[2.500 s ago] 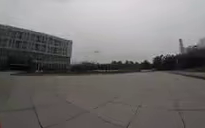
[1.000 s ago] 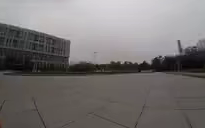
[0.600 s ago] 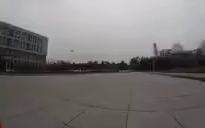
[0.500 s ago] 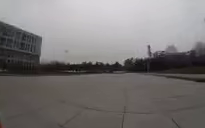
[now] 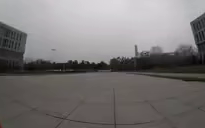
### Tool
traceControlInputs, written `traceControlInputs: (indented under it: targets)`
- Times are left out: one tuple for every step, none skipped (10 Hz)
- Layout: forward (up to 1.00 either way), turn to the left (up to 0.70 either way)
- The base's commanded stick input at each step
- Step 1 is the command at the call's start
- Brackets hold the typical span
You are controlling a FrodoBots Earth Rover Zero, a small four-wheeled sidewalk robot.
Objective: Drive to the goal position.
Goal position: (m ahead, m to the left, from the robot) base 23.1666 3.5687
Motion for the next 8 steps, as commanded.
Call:
traceControlInputs:
  targets:
    - [0.70,-0.01]
    - [0.70,-0.01]
    - [0.70,-0.01]
    - [0.70,-0.01]
    - [0.70,-0.01]
    - [0.70,-0.01]
    - [0.70,-0.01]
    - [0.70,-0.01]
